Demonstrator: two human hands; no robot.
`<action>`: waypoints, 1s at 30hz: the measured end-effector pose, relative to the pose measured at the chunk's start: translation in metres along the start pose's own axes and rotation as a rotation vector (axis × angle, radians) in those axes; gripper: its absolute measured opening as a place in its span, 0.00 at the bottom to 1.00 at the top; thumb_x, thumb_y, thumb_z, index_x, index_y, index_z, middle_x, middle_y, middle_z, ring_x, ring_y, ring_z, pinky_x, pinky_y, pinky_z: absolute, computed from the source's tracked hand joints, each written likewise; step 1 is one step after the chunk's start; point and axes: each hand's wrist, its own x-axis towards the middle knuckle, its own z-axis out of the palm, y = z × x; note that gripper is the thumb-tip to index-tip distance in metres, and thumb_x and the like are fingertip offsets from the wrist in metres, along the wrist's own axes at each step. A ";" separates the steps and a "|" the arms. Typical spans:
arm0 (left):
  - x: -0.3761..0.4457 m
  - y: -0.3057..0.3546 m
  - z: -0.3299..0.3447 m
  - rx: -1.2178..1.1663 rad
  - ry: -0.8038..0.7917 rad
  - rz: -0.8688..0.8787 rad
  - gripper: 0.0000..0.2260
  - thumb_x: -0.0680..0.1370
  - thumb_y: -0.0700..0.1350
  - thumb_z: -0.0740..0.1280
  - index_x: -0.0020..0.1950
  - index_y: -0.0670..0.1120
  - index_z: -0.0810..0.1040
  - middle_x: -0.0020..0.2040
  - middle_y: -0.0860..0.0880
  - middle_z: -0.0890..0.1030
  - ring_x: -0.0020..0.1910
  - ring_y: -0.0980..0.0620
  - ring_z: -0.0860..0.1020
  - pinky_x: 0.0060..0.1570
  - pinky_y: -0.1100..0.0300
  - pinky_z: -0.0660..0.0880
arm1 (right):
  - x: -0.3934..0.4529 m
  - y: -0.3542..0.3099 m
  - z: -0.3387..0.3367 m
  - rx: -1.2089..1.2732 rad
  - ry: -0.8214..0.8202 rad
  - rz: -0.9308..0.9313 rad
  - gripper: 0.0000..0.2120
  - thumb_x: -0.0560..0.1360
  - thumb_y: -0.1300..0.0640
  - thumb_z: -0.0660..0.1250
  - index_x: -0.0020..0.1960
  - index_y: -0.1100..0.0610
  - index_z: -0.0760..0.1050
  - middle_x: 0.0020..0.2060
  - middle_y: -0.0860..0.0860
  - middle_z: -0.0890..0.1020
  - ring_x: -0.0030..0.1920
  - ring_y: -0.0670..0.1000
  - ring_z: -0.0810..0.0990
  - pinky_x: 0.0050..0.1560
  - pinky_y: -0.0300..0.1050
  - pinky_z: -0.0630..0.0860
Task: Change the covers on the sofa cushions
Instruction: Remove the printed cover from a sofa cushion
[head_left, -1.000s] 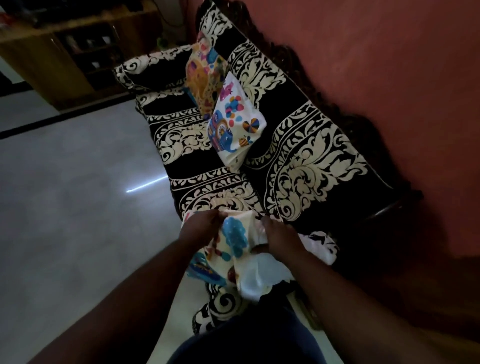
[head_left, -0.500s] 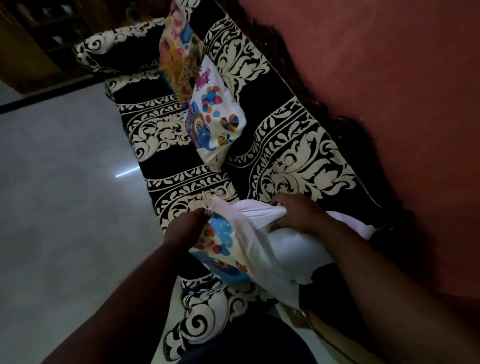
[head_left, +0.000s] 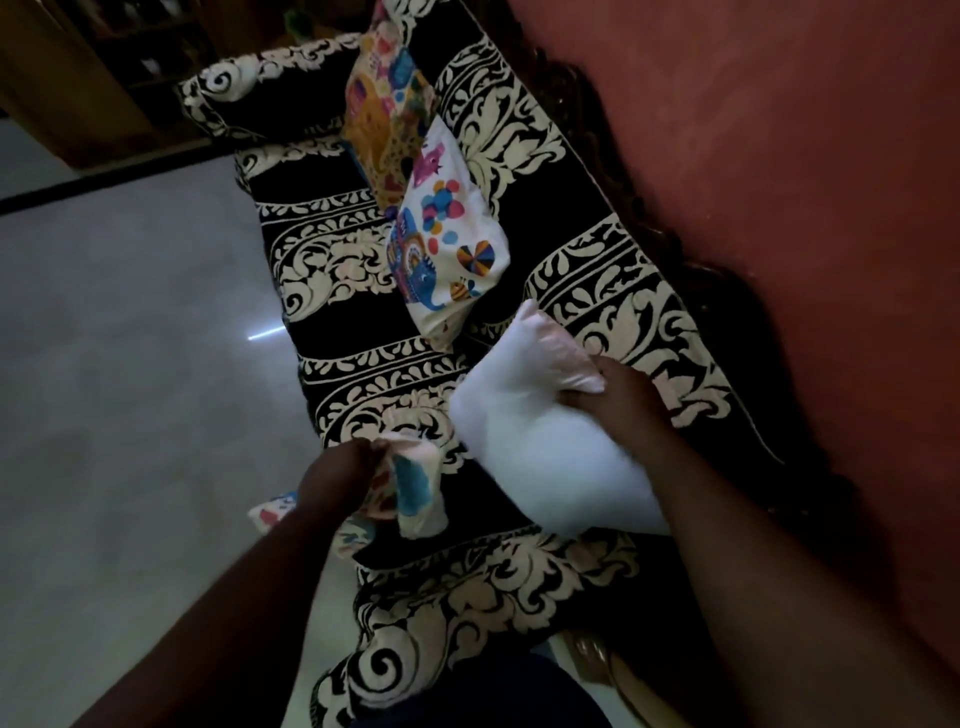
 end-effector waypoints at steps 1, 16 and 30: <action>0.000 0.003 0.001 0.051 0.019 -0.008 0.18 0.84 0.56 0.58 0.48 0.46 0.81 0.44 0.43 0.84 0.44 0.43 0.83 0.44 0.55 0.77 | 0.006 0.010 0.008 0.000 0.025 0.017 0.25 0.67 0.32 0.71 0.58 0.45 0.78 0.47 0.47 0.85 0.48 0.53 0.82 0.48 0.48 0.78; 0.001 -0.003 0.053 -0.197 0.242 -0.147 0.15 0.85 0.50 0.58 0.44 0.42 0.71 0.39 0.42 0.76 0.41 0.42 0.76 0.39 0.52 0.66 | 0.088 0.100 0.152 -0.024 0.035 0.284 0.32 0.76 0.45 0.72 0.74 0.56 0.67 0.67 0.59 0.77 0.66 0.62 0.76 0.65 0.57 0.72; -0.058 0.008 0.057 -0.139 0.057 0.095 0.13 0.84 0.55 0.60 0.41 0.52 0.68 0.34 0.53 0.74 0.38 0.44 0.79 0.38 0.52 0.76 | -0.023 0.094 0.182 -0.429 0.007 0.339 0.60 0.65 0.35 0.76 0.82 0.49 0.41 0.79 0.60 0.53 0.77 0.65 0.57 0.70 0.69 0.61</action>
